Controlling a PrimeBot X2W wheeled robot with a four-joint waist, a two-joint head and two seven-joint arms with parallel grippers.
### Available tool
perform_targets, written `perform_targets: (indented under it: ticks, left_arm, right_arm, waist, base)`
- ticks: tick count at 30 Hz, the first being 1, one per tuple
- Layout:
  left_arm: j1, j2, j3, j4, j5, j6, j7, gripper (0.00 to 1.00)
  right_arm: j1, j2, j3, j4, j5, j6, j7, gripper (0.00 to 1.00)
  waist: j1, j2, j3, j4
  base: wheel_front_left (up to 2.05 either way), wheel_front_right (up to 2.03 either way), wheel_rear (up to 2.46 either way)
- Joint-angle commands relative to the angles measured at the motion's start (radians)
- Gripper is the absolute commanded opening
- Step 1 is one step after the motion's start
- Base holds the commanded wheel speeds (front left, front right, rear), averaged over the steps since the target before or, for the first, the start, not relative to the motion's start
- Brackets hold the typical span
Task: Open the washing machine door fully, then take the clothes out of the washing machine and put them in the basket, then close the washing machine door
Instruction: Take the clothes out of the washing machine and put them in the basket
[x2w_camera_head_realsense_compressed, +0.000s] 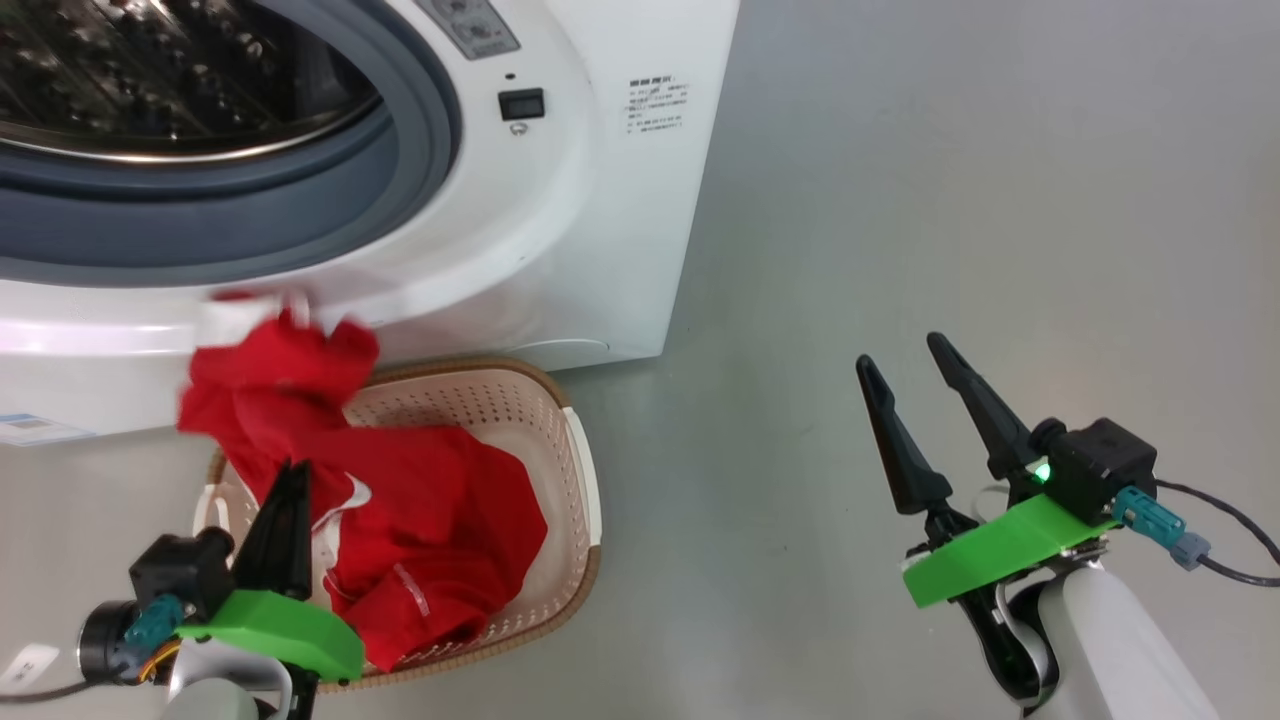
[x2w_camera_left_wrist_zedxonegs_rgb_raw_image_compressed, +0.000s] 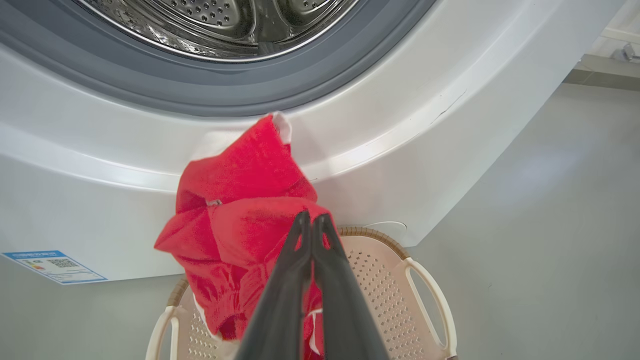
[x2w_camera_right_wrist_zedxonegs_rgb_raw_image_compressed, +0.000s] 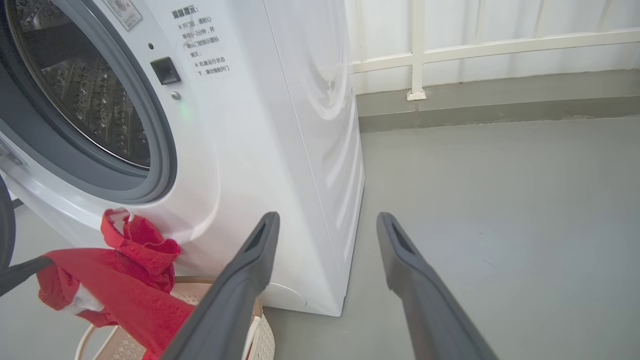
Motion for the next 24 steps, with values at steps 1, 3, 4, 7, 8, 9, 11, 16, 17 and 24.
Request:
perform_targets:
  ticks: [1, 3, 4, 7, 8, 9, 11, 16, 17, 24]
  left_arm:
    - [-0.027, 0.022, 0.027, -0.007, 0.005, -0.006, -0.012, 0.00]
    - [-0.048, 0.022, 0.021, 0.052, 0.009, -0.010, -0.012, 0.00]
    - [-0.059, 0.022, 0.018, 0.078, 0.011, -0.012, -0.012, 0.00]
    - [-0.093, 0.025, 0.006, 0.170, 0.015, -0.016, -0.012, 0.00]
    - [-0.105, 0.025, 0.000, 0.202, 0.016, -0.017, -0.012, 0.00]
    - [-0.118, 0.026, -0.005, 0.234, 0.018, -0.018, -0.012, 0.00]
    - [-0.144, 0.033, -0.024, 0.295, 0.032, -0.019, -0.012, 0.00]
    - [-0.201, 0.040, -0.042, 0.425, 0.029, -0.020, -0.012, 0.00]
    - [-0.214, 0.041, -0.046, 0.448, 0.025, -0.020, -0.012, 0.00]
    - [-0.314, 0.063, -0.095, 0.591, -0.008, -0.021, -0.012, 0.00]
  right_arm:
    - [-0.013, 0.006, 0.019, -0.025, 0.008, 0.002, -0.005, 1.00]
    - [-0.018, 0.008, 0.018, -0.027, 0.007, 0.002, -0.005, 1.00]
    - [-0.020, 0.009, 0.017, -0.028, 0.006, 0.002, -0.005, 1.00]
    - [-0.030, 0.012, 0.016, -0.031, 0.004, 0.002, -0.005, 1.00]
    - [-0.033, 0.014, 0.016, -0.032, 0.003, 0.002, -0.005, 1.00]
    - [-0.037, 0.015, 0.017, -0.033, 0.002, 0.002, -0.005, 1.00]
    - [-0.044, 0.019, 0.021, -0.034, 0.001, 0.002, -0.005, 1.00]
    - [-0.066, 0.028, 0.033, -0.037, -0.001, 0.002, -0.005, 1.00]
    - [-0.070, 0.029, 0.034, -0.037, -0.002, 0.002, -0.005, 1.00]
    - [-0.089, 0.035, 0.028, -0.045, -0.012, 0.002, -0.005, 1.00]
  waist:
    - [0.0000, -0.0001, 0.012, -0.006]
    - [0.0000, -0.0001, 0.021, -0.009]
    - [0.0000, -0.0001, 0.028, -0.011]
    - [0.0000, -0.0001, 0.045, -0.017]
    - [0.0000, -0.0001, 0.051, -0.018]
    - [0.0000, -0.0001, 0.057, -0.021]
    - [0.0000, -0.0001, 0.069, -0.027]
    - [0.0000, -0.0001, 0.107, -0.046]
    - [0.0000, -0.0001, 0.116, -0.049]
    - [0.0000, -0.0001, 0.184, -0.057]
  base:
    - [0.00, 0.00, 0.00]
    - [0.00, 0.00, 0.00]
    - [0.00, 0.00, 0.00]
    - [0.00, 0.00, 0.00]
    - [0.00, 0.00, 0.00]
    - [0.00, 0.00, 0.00]
    - [0.00, 0.00, 0.00]
    - [0.00, 0.00, 0.00]
    - [0.00, 0.00, 0.00]
    - [0.00, 0.00, 0.00]
